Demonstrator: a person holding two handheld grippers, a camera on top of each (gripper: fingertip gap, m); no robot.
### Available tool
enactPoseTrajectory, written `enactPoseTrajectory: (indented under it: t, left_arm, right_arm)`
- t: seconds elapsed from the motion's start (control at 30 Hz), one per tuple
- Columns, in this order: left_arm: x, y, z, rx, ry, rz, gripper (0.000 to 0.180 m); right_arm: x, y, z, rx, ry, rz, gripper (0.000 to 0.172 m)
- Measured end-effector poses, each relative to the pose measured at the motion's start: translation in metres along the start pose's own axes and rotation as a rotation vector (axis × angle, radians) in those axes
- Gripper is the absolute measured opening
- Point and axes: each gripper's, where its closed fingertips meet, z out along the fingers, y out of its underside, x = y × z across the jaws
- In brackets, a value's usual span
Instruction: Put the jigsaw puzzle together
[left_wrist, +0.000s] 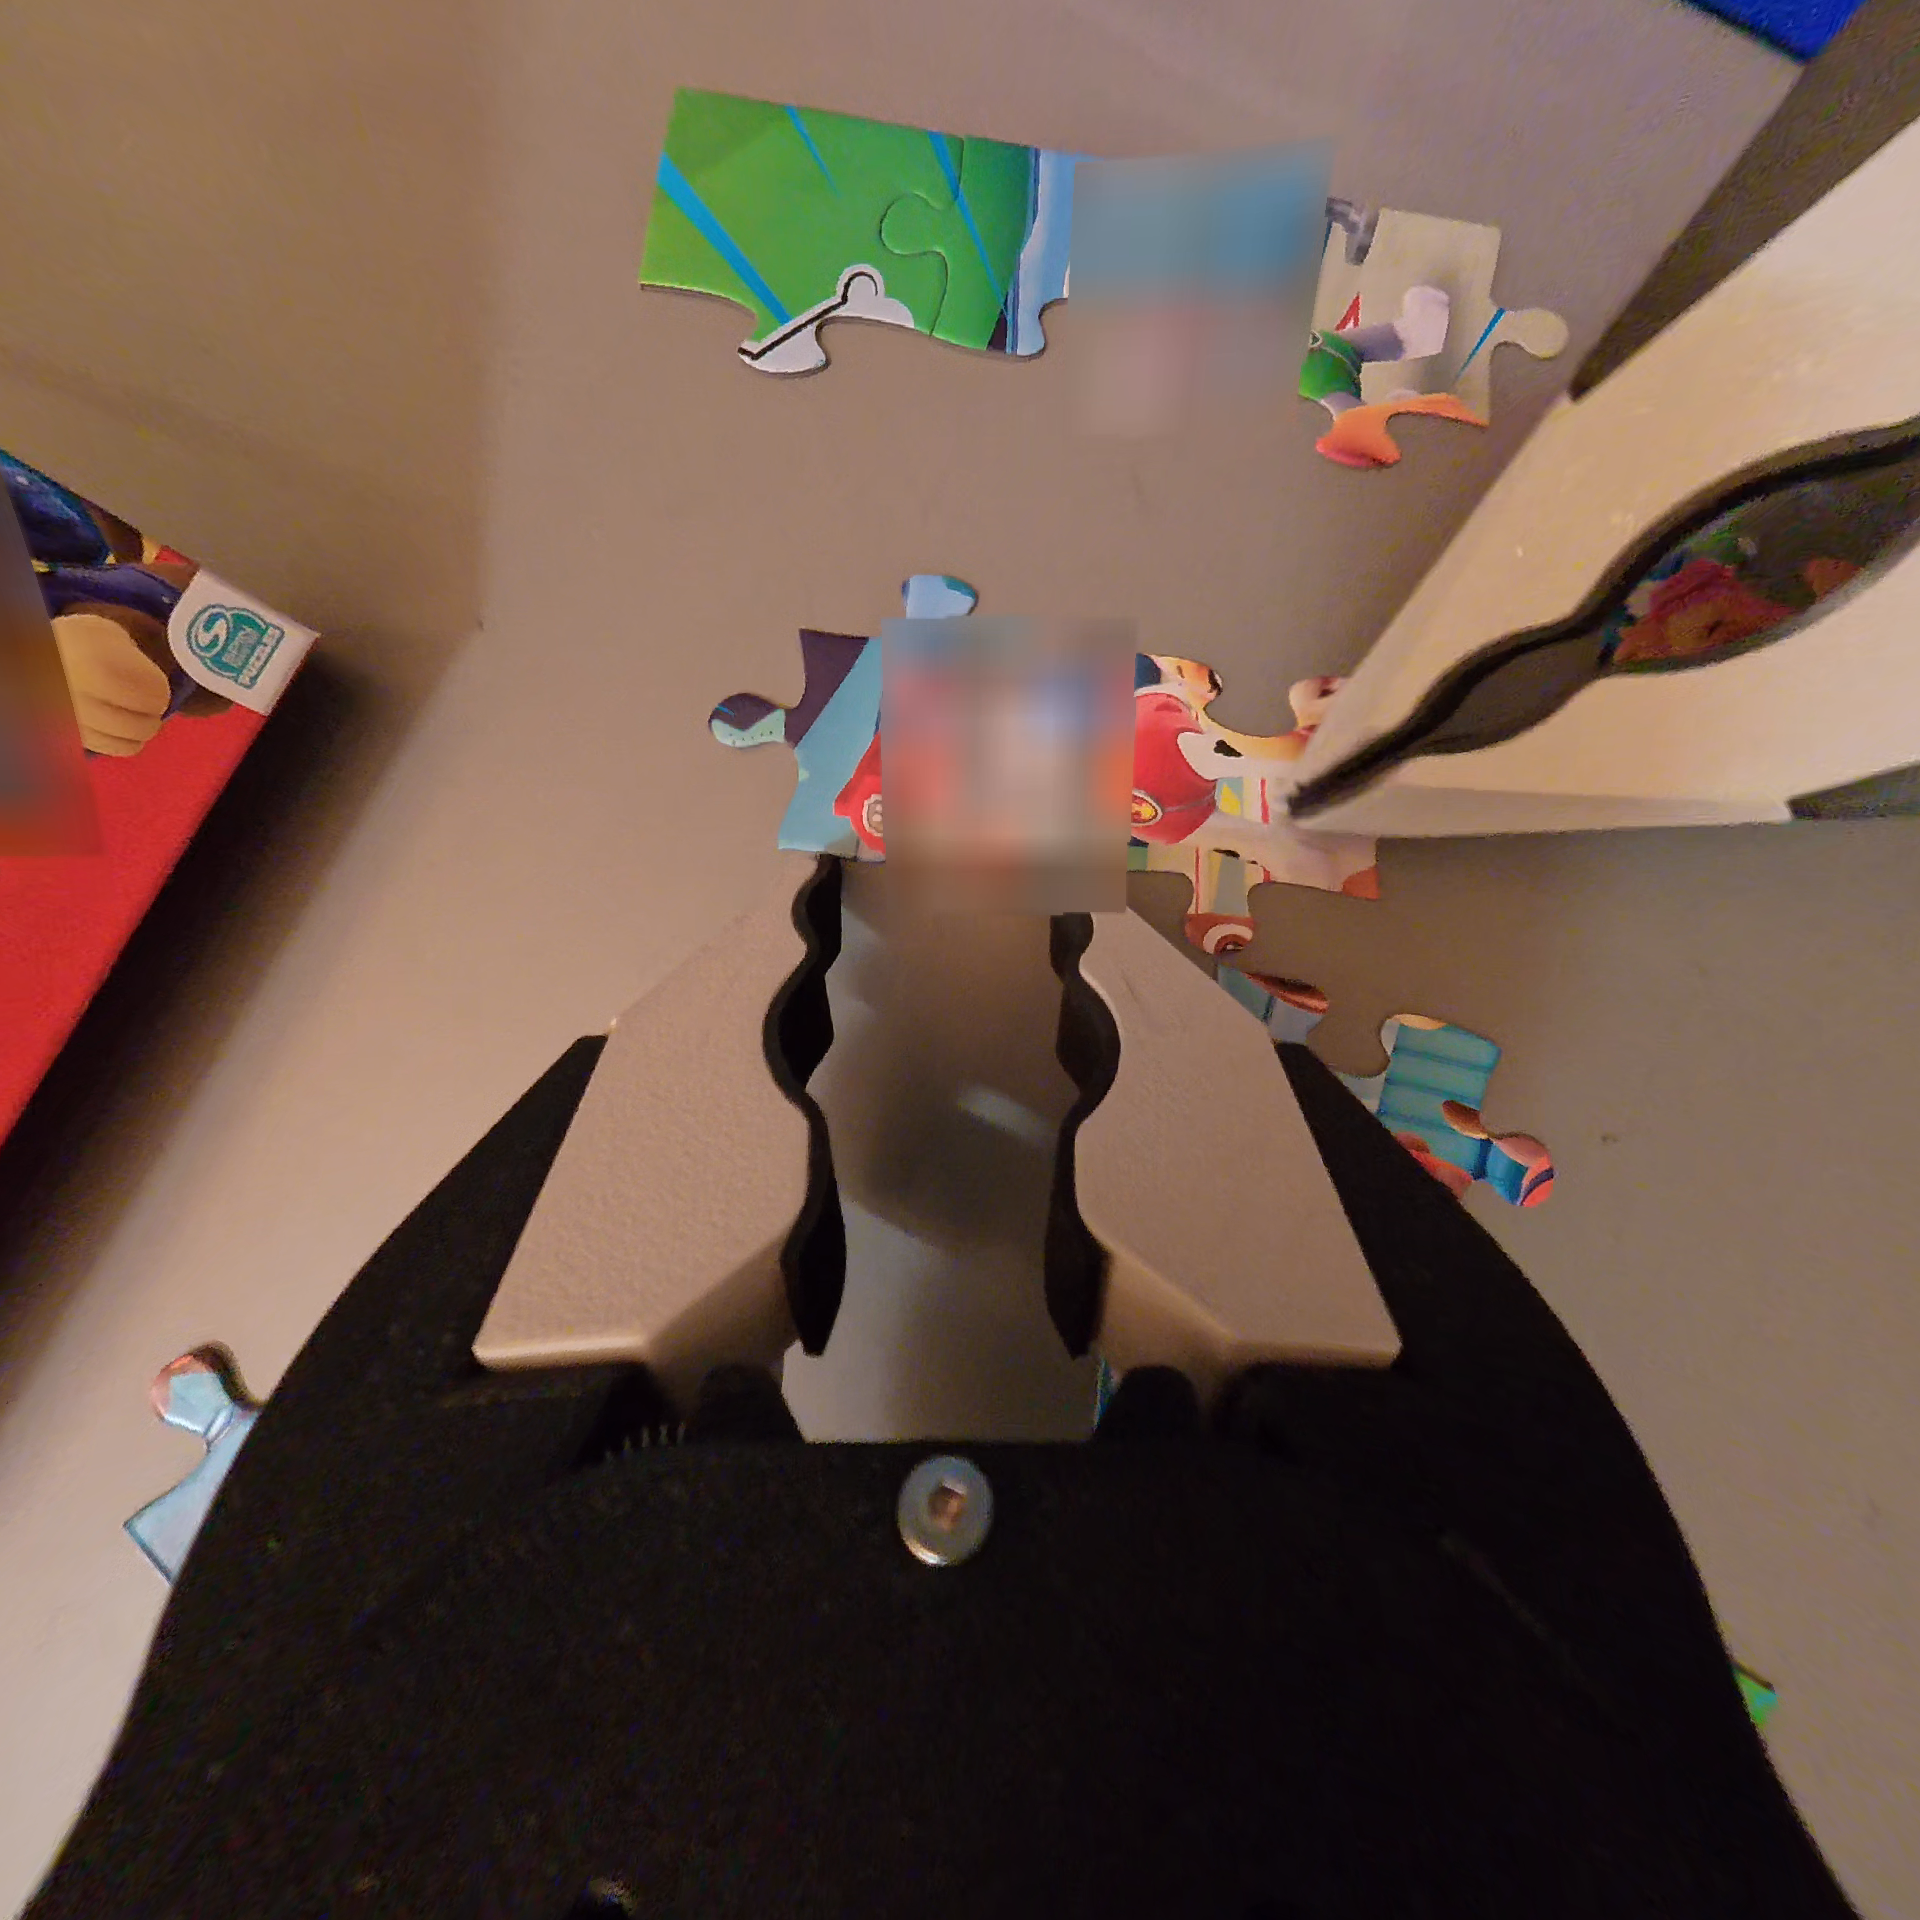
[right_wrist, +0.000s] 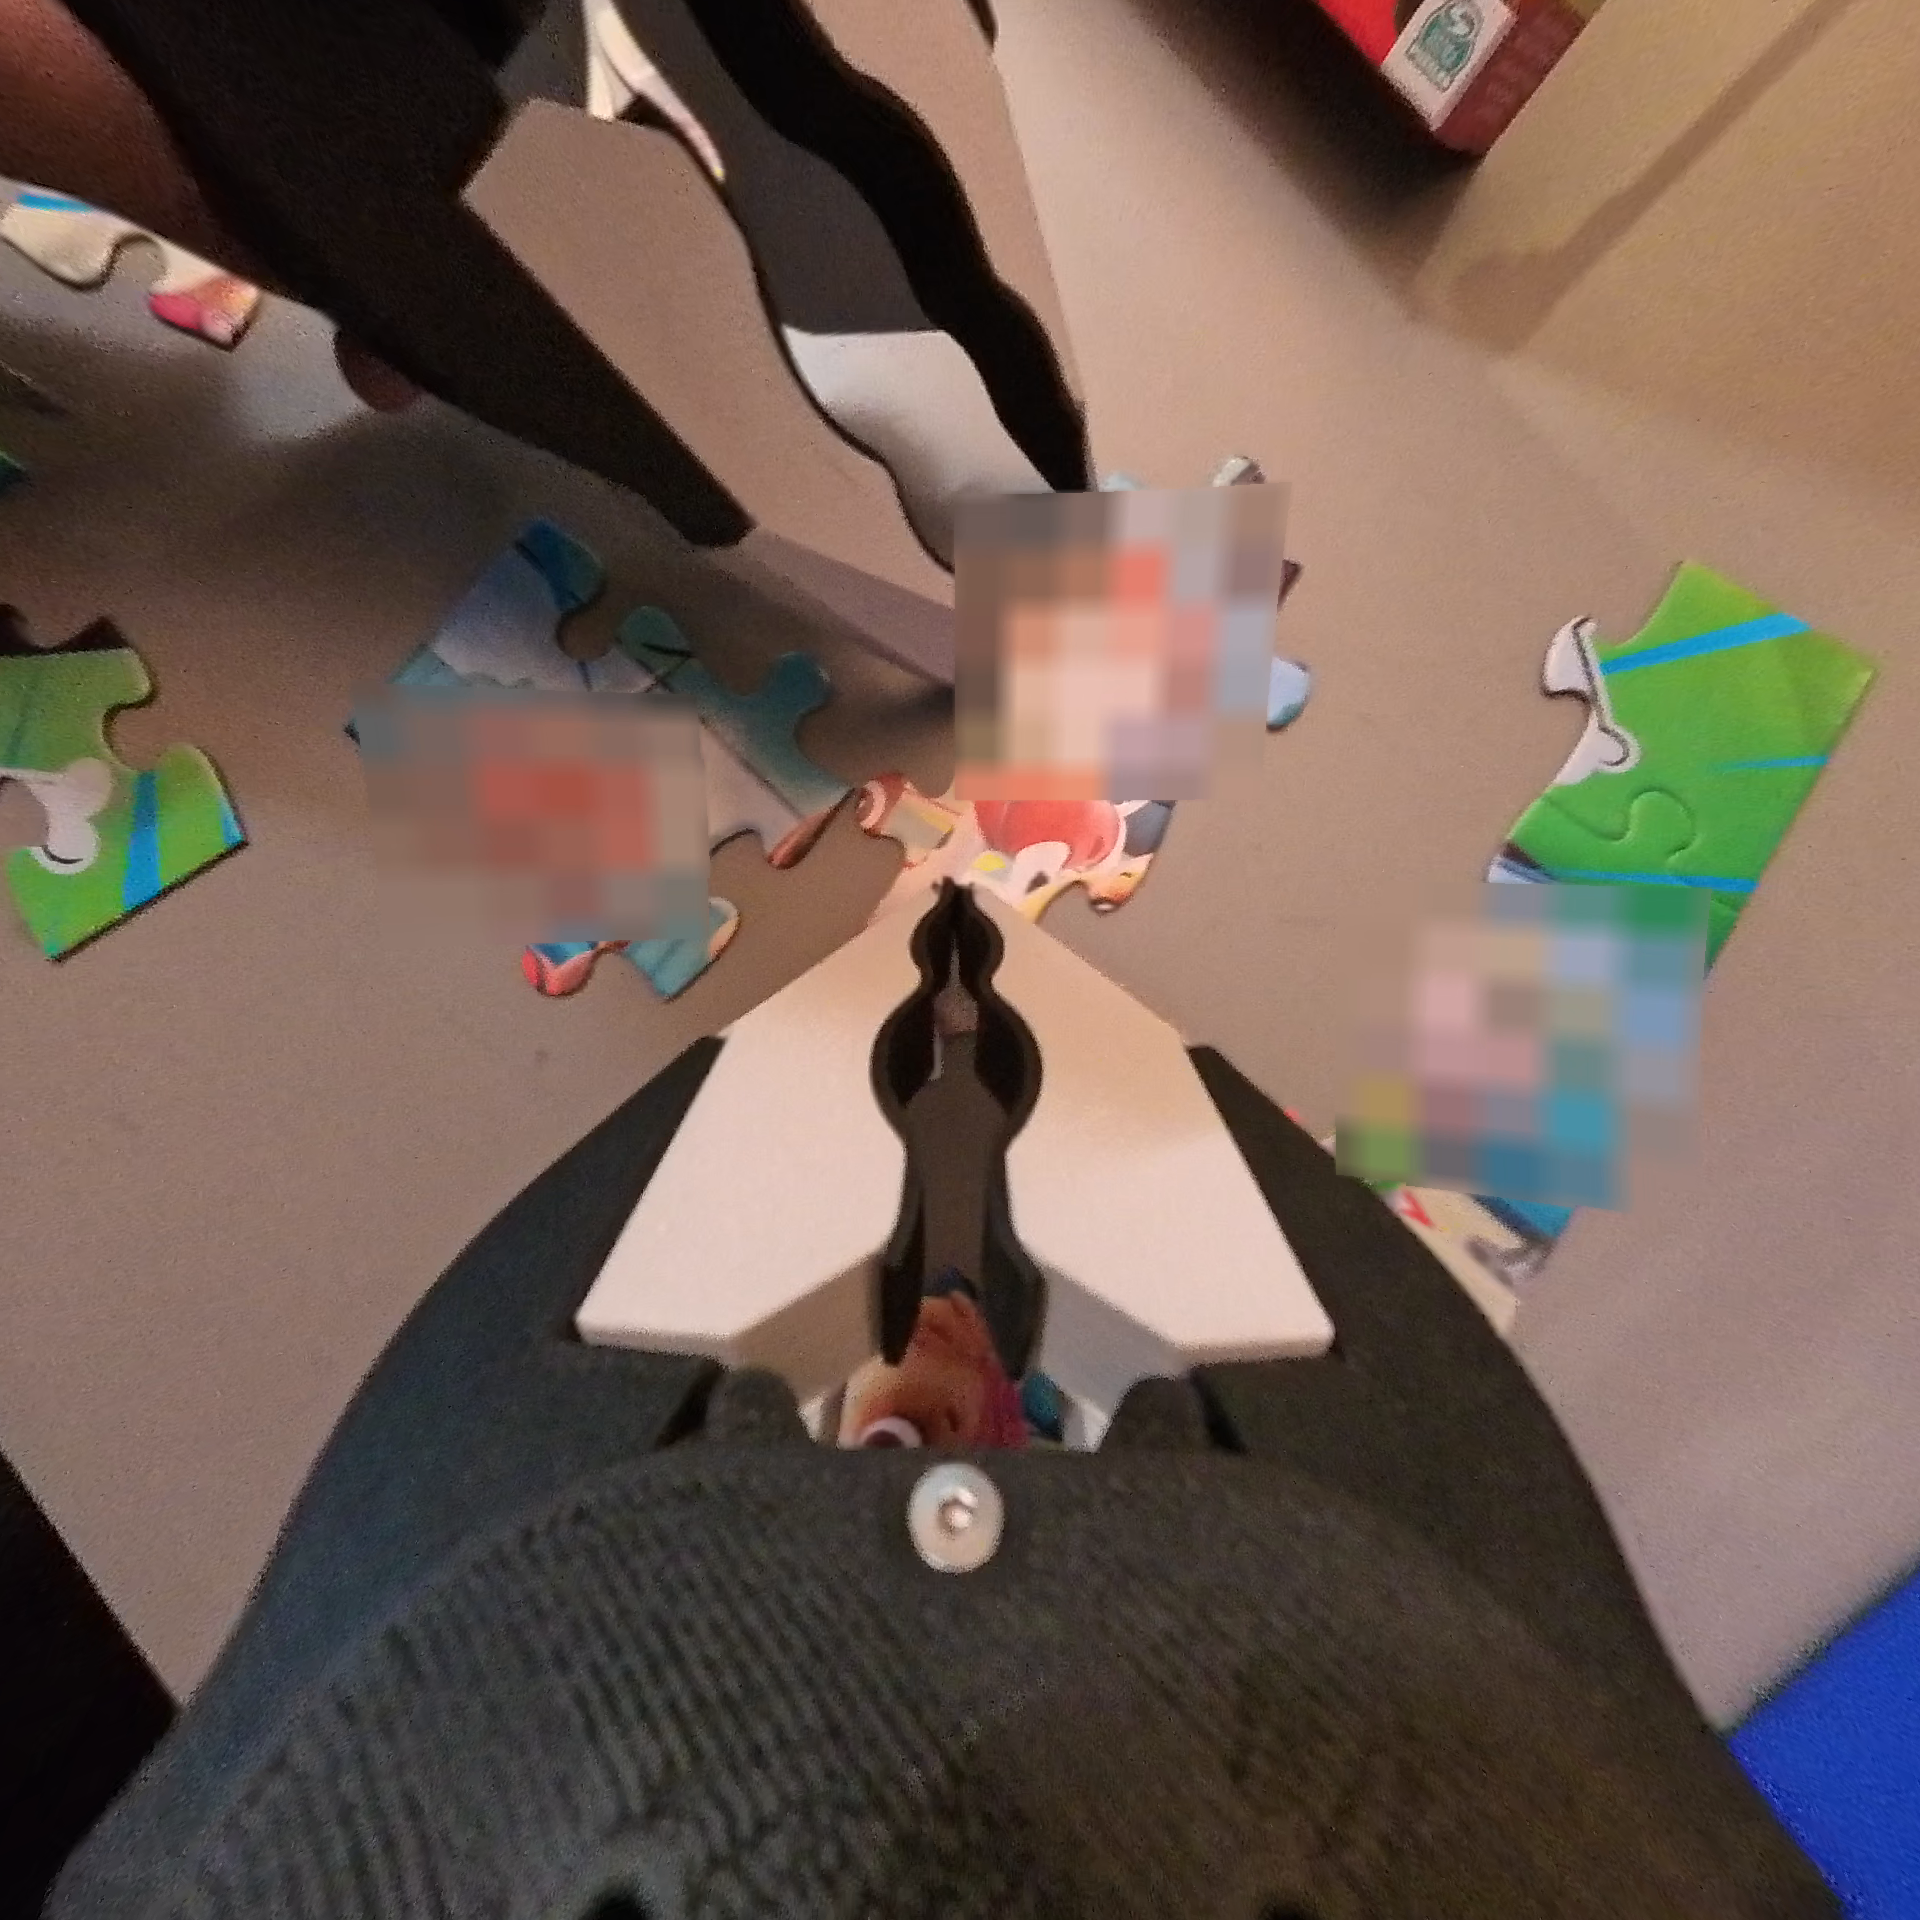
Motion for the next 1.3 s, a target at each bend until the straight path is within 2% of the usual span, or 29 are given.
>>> enactPoseTrajectory:
  t: [0.27, 0.5, 0.67, 0.73, 0.9, 1.0, 1.3]
  left_arm:
    - [-0.005, -0.006, 0.003, -0.01, 0.008, -0.029, 0.039]
    - [-0.016, 0.003, -0.023, 0.033, -0.056, -0.063, 0.039]
    - [-0.01, 0.022, -0.04, 0.049, -0.069, -0.093, 0.039]
    - [-0.009, 0.027, -0.046, 0.043, -0.08, -0.088, 0.039]
    - [-0.01, 0.024, -0.064, 0.081, -0.119, -0.086, 0.039]
    - [-0.006, 0.024, -0.074, 0.107, -0.128, -0.092, 0.039]
    - [0.005, 0.044, -0.088, 0.118, -0.132, -0.108, 0.039]
  right_arm:
    - [-0.008, -0.006, 0.009, 0.036, 0.009, 0.082, 0.0]
    - [-0.006, -0.005, -0.004, 0.072, 0.059, 0.118, 0.0]
    - [-0.014, 0.014, -0.006, 0.043, 0.05, 0.142, 0.021]
    - [-0.016, 0.012, -0.004, 0.046, 0.059, 0.125, 0.023]
    - [-0.019, 0.0, 0.007, 0.019, 0.09, 0.085, 0.014]
    - [-0.018, -0.004, 0.01, 0.021, 0.102, 0.099, 0.014]
    - [-0.007, 0.0, 0.006, 0.027, 0.129, 0.137, 0.01]
